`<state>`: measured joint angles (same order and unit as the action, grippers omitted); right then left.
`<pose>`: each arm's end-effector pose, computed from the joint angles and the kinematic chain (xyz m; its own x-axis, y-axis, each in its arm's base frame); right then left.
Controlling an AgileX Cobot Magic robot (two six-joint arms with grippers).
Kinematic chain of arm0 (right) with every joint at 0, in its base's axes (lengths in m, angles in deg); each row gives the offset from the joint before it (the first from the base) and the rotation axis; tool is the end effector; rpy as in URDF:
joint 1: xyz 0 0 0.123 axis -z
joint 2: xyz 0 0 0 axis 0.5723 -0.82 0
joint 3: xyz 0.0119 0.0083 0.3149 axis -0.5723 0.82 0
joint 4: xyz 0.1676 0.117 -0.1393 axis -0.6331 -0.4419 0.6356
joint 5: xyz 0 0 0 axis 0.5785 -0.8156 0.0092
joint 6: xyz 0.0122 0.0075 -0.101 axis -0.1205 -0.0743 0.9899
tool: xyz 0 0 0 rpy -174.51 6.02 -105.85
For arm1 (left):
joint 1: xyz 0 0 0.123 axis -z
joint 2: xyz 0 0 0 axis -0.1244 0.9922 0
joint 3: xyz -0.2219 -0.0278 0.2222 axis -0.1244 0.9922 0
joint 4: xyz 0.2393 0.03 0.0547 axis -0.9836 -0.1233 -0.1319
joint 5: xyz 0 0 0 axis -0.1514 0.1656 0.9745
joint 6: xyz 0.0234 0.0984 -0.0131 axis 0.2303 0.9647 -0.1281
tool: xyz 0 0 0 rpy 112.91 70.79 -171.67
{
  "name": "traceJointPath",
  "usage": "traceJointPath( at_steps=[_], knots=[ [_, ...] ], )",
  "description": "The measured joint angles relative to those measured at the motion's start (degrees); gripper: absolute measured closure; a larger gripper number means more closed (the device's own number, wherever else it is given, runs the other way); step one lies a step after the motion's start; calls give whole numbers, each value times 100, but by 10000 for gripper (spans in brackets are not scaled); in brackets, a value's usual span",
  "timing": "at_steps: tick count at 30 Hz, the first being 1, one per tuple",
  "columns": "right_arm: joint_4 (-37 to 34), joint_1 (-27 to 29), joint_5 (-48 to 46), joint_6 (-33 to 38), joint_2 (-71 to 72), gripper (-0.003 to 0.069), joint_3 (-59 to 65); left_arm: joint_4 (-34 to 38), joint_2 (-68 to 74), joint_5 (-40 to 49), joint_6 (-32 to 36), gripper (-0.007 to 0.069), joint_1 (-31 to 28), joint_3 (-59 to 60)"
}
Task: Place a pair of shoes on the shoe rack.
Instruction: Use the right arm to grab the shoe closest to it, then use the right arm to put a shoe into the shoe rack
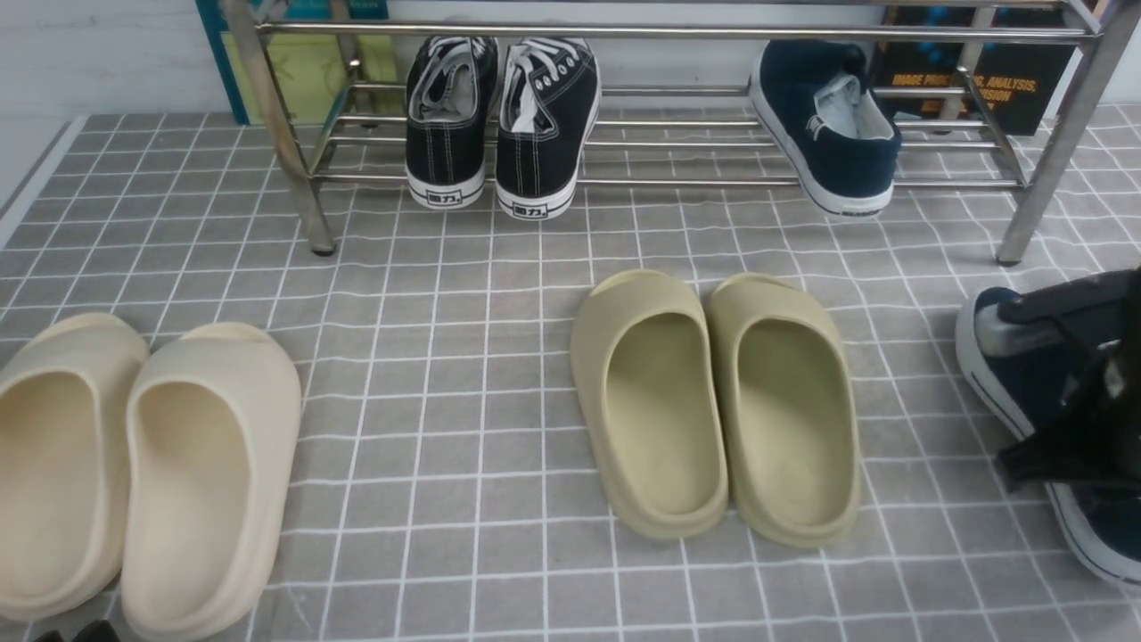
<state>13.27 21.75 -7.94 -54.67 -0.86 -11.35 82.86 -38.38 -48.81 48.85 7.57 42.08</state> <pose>0.2628 0.0420 0.2397 -0.9701 -0.1007 -0.2209 -0.0668 0.9856 -0.1556 0.0278 -0.0025 0.1656 -0.3066 -0.2702 -0.9127 -0.0571 0.9623 -0.2658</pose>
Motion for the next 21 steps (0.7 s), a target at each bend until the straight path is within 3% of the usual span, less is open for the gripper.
traceJointPath(
  at_steps=[9,21],
  knots=[
    [-939,0,-347,1444,464,625,-1093,0,0,0,0,386,0,0],
    [-229,0,-1337,1570,-766,625,-2661,0,0,0,0,386,0,0]
  ],
)
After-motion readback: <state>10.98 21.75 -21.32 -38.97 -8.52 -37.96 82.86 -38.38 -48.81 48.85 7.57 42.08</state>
